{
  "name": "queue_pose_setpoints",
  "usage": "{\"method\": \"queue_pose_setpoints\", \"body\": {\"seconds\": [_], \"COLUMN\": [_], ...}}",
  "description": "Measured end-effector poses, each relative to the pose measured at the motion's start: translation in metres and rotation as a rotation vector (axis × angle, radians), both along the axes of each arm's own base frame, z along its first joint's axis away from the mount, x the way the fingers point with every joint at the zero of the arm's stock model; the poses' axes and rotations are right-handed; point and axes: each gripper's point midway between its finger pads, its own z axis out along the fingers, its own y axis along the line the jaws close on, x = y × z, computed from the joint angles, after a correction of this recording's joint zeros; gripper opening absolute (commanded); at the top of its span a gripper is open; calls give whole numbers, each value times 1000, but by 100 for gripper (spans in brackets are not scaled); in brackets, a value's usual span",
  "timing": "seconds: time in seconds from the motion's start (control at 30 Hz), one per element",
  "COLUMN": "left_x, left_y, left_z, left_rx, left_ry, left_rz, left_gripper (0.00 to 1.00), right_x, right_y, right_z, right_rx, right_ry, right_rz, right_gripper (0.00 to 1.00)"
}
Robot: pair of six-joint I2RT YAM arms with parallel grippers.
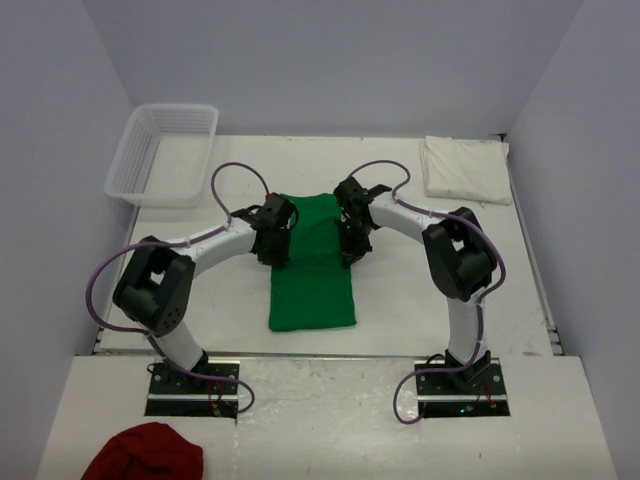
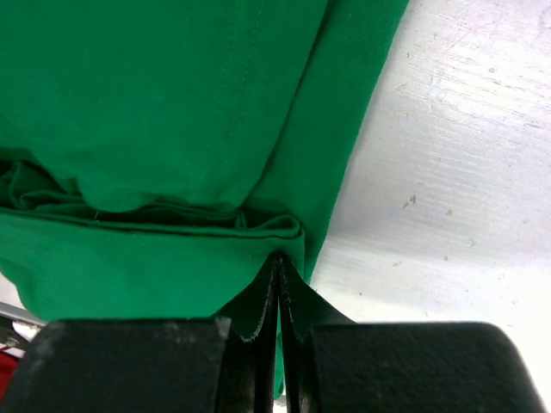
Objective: Fold and stack the t-shirts
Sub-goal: Fold the folded rectangular tshirt in 1/3 of the way
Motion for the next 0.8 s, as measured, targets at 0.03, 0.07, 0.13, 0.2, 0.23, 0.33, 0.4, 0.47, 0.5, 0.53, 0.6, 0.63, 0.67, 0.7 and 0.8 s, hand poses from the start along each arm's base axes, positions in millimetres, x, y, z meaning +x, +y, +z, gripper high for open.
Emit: {"method": "queue_pose_setpoints", "body": {"seconds": [0.03,0.07,0.13,0.2,0.23,0.33,0.4,0.47,0.5,0.53,0.6,0.63,0.67,0.7,0.8], "left_x": [0,0,0,1,1,4,4,4,4,4,4,4,4,4,3], "left_y": [1,2,3,3,3,5,6,6,6,6,7,7,6,7,9], "left_z": [-3,-7,-15,-23,-25,-25,-25,-26,-26,-26,-27,-27,-27,-27,-25], "left_rx": [8,16,28,40,42,44,49,51,50,50,49,48,48,46,45], "left_ry": [6,13,27,39,42,37,36,37,37,37,38,37,36,34,16], "left_rz": [1,3,3,1,1,8,10,15,20,22,29,29,30,30,33], "left_gripper": [0,0,0,0,0,0,0,0,0,0,0,0,0,0,12], "right_x": [0,0,0,1,1,2,2,2,2,2,2,2,1,1,1], "right_y": [0,-1,-1,1,1,2,2,2,2,2,2,2,2,2,1], "right_z": [-2,-4,-9,-12,-12,-12,-12,-12,-12,-12,-12,-12,-12,-12,-11], "right_rx": [-2,-5,-12,-14,-14,-15,-15,-16,-16,-16,-16,-15,-15,-15,-11], "right_ry": [5,11,20,36,38,42,43,43,43,44,44,45,45,45,35], "right_rz": [-1,-2,-3,-2,-3,-2,-3,-3,-3,-3,-3,-2,-2,-2,1], "right_gripper": [0,0,0,0,0,0,0,0,0,0,0,0,0,0,9]}}
